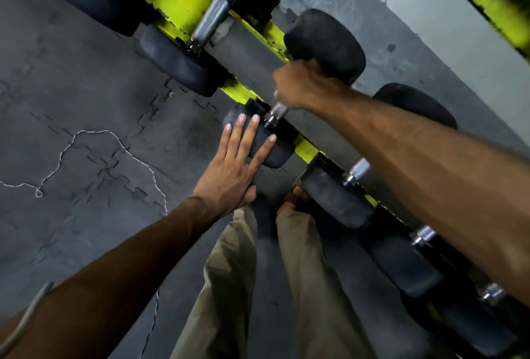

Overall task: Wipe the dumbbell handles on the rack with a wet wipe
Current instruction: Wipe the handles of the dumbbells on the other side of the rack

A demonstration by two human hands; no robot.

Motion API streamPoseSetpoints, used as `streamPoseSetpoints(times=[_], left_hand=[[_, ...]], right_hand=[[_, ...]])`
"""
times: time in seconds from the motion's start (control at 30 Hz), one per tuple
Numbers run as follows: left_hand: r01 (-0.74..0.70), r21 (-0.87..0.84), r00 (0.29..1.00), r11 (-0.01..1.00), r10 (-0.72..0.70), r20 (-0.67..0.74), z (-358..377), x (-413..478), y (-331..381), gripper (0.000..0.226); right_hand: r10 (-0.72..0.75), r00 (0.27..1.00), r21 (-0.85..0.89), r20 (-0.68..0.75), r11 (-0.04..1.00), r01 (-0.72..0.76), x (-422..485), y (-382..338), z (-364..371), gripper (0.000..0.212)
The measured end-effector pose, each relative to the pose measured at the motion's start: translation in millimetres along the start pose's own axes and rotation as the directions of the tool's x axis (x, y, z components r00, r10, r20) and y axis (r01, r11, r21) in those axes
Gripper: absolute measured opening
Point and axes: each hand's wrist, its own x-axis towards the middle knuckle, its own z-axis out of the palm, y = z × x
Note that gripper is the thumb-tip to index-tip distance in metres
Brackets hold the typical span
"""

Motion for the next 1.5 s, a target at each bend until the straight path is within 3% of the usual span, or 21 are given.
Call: streamPoseSetpoints(times=[0.07,0.1,0.2,0.33,0.4,0.47,0.57,0.7,0.77,0.87,0.93,1.03,1.1,1.17,1.23,1.3,1.4,1.5], left_hand=[[-0.001,-0.003,1.000,1.000,0.001,-0.001,-0.6,-0.2,-1.2,0.117],[0.000,-0.009,1.000,1.000,0.000,0.006,-1.5,-1.5,-0.6,0.118],[0.001,-0.007,1.000,1.000,-0.001,0.005,-3.0,-1.0,1.3,0.118],[0.007,-0.004,1.000,1.000,-0.007,0.000,-2.7,1.1,-0.8,0.116],[0.006,-0.003,1.000,1.000,-0.006,0.009,-0.8,-0.5,-0.4,0.115],[0.003,0.002,1.000,1.000,-0.003,0.013,0.4,-1.6,0.5,0.115],[0.000,0.006,1.000,1.000,0.000,0.026,0.0,-1.6,1.1,0.116],[-0.003,-0.019,1.000,1.000,0.003,0.014,-0.6,-1.0,0.4,0.114],[-0.007,-0.034,1.000,0.999,0.007,0.010,-0.6,-0.5,-0.3,0.115],[-0.008,-0.051,1.000,0.999,0.008,0.002,-0.9,-1.0,-2.0,0.119],[-0.015,-0.051,1.000,0.999,0.015,-0.007,-0.2,-0.1,-1.8,0.120],[-0.022,-0.061,1.000,0.998,0.022,0.002,1.0,-1.5,-1.5,0.118],[-0.029,-0.064,1.000,0.998,0.029,0.003,0.1,-3.2,-3.1,0.117],[-0.038,-0.067,0.999,0.997,0.039,0.003,-0.7,-3.8,-3.7,0.117],[-0.041,-0.064,0.999,0.997,0.041,0.002,-1.4,-3.4,-2.6,0.117],[-0.038,-0.059,0.999,0.998,0.039,0.005,-2.0,-2.1,-2.4,0.119],[-0.047,-0.062,0.999,0.997,0.047,-0.001,-0.4,-1.7,-4.7,0.119],[-0.046,-0.064,0.999,0.997,0.046,0.000,1.1,-2.0,-5.7,0.121]], right_hand=[[0.052,0.988,-0.010,-0.143,0.998,-0.054,-6.9,4.8,10.2,0.024],[0.005,0.990,0.003,-0.142,1.000,-0.004,-13.7,-4.8,14.7,0.022],[-0.151,0.988,0.055,-0.031,0.987,0.153,-16.0,-24.0,15.3,0.023],[-0.003,0.999,-0.129,-0.048,0.992,-0.003,8.5,-4.7,-0.6,0.031],[-0.008,0.999,-0.209,0.051,0.978,0.018,13.3,-13.2,1.4,0.033],[-0.086,0.981,-0.141,0.172,0.984,0.111,16.5,-26.4,3.5,0.034],[-0.122,0.958,0.107,0.261,0.989,0.097,15.4,-35.3,3.0,0.024],[-0.137,0.977,0.324,0.161,0.943,0.079,-0.1,-22.2,11.2,0.023],[-0.128,0.992,0.437,0.010,0.892,0.111,-10.2,-11.7,21.3,0.017],[-0.147,0.970,0.445,-0.196,0.868,0.221,-21.8,-0.6,42.3,0.019],[0.003,0.949,0.484,-0.315,0.861,0.158,-24.6,12.5,54.2,0.030],[0.319,0.796,0.560,-0.515,0.828,0.031,-26.2,14.3,79.3,0.035],[0.260,0.762,0.503,-0.593,0.859,0.098,-33.5,-12.7,95.6,0.030],[0.163,0.784,0.461,-0.599,0.871,0.171,-40.6,-30.6,104.4,0.026],[0.296,0.800,0.593,-0.523,0.800,0.092,-43.8,-30.7,100.4,0.026],[0.532,0.712,0.762,-0.458,0.647,0.007,-40.6,-33.8,97.0,0.023],[0.773,0.584,0.957,-0.248,0.288,0.025,-38.8,-52.4,97.6,0.018],[0.781,0.623,0.999,0.029,-0.031,-0.008,-39.9,-58.7,104.9,0.011]])
